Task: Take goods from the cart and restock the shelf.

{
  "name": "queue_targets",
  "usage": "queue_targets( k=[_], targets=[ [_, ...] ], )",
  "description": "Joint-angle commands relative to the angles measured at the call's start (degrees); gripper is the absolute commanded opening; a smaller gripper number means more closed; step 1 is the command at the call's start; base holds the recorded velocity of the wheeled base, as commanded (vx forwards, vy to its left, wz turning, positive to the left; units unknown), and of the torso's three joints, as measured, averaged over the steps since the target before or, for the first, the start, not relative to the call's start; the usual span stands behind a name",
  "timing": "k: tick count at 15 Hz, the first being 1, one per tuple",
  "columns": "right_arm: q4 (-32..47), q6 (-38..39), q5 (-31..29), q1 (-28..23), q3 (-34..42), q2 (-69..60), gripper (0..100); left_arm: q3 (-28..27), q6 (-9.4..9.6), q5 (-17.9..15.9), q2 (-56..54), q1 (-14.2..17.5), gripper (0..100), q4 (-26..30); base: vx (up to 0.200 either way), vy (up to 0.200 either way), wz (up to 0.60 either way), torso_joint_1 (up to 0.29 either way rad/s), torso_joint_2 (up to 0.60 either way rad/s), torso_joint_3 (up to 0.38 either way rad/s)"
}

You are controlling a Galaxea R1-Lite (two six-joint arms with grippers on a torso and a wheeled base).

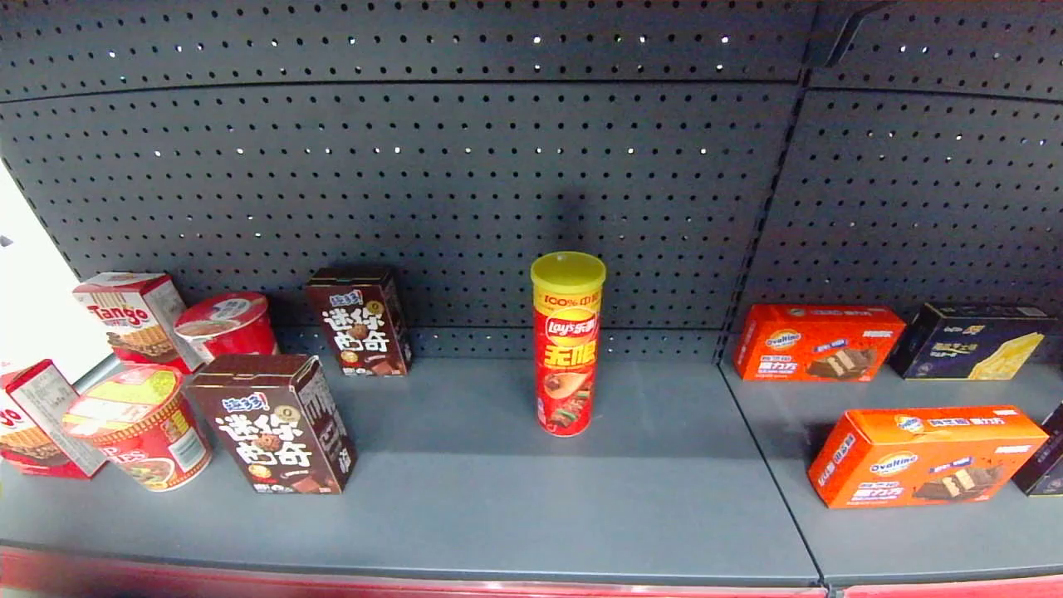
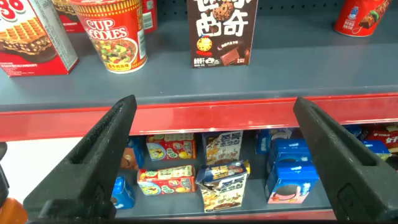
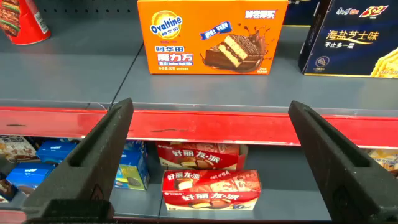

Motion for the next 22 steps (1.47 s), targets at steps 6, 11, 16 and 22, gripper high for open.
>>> queue_targets(
  k=[6, 11, 16, 22],
  targets=[
    [-0.02, -0.24, 0.01, 0.01, 0.0, -0.02, 100, 0.01, 0.0, 0.0, -0.02, -0.02, 100, -0.01, 0.0, 0.0, 0.5, 0.0, 0.0, 0.0],
    [-0.02, -0.16, 0.01, 0.01, 0.0, -0.02, 100, 0.01, 0.0, -0.09, -0.02, -0.1, 100, -0.01, 0.0, 0.0, 0.6, 0.002, 0.0, 0.001],
    [-0.02, -0.16, -0.08, 0.01, 0.0, -0.02, 100, 0.01, 0.0, -0.35, -0.02, -0.1, 100, -0.01, 0.0, 0.0, 0.6, 0.003, 0.01, 0.002],
    [-0.02, -0.16, -0.08, 0.01, 0.0, -0.02, 100, 0.01, 0.0, -0.26, -0.02, -0.1, 100, -0.01, 0.0, 0.0, 0.6, 0.004, 0.0, 0.001]
  ],
)
